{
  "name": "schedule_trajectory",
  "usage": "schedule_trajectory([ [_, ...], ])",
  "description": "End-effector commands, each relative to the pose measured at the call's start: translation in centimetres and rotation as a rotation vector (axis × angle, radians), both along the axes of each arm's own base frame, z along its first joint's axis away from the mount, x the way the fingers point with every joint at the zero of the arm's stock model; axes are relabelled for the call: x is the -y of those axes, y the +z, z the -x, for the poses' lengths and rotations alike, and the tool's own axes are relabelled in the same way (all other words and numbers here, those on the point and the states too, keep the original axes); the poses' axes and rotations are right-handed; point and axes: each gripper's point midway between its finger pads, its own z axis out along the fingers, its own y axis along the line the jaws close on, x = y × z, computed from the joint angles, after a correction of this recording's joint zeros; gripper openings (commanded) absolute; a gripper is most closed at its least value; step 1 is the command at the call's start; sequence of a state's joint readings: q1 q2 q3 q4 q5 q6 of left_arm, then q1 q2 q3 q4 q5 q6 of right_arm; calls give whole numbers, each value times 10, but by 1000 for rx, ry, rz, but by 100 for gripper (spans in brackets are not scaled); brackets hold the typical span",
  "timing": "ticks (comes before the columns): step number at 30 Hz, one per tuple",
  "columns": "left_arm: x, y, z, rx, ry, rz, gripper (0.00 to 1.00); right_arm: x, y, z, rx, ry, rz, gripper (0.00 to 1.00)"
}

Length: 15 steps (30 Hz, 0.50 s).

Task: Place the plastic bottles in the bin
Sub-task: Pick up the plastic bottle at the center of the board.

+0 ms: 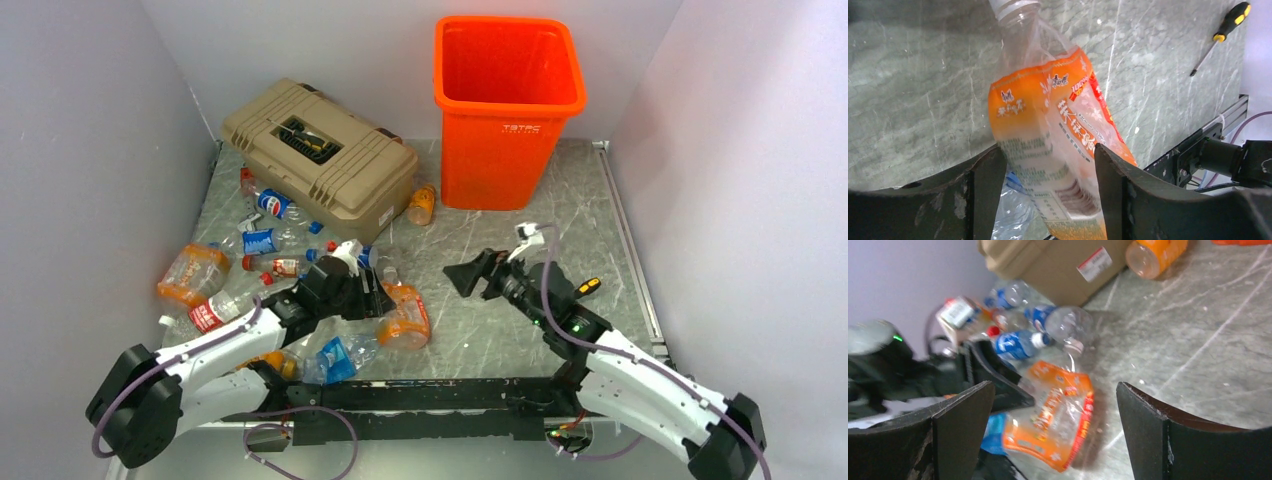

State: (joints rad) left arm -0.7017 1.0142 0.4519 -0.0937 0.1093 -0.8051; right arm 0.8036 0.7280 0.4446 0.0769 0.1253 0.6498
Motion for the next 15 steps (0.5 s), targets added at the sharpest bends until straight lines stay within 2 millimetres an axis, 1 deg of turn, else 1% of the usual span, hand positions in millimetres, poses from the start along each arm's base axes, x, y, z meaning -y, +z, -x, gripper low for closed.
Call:
schedule_trajectory([
  [1, 13, 19, -7, 40, -32, 41, 71, 1, 51, 7, 19, 100, -304, 97],
  [4, 10, 18, -7, 40, -15, 40, 76, 11, 87, 13, 70, 175, -525, 97],
  [5, 10, 18, -7, 41, -14, 41, 77, 13, 96, 16, 74, 204, -601, 97],
  [6, 9, 18, -7, 41, -14, 36, 78, 15, 93, 16, 33, 216, -655, 97],
  [7, 9, 17, -7, 39, -15, 34, 79, 19, 105, 21, 62, 250, -733, 97],
  [8, 9, 15, -7, 33, -15, 30, 80, 24, 112, 24, 51, 268, -820, 97],
  [11, 10, 12, -6, 25, -17, 26, 80, 28, 121, 32, 78, 322, -914, 95],
  [13, 10, 10, -6, 18, -15, 25, 80, 27, 120, 32, 72, 330, -910, 94],
  [15, 11, 11, -6, 13, -20, 30, 80, 26, 114, 28, 81, 303, -861, 94],
])
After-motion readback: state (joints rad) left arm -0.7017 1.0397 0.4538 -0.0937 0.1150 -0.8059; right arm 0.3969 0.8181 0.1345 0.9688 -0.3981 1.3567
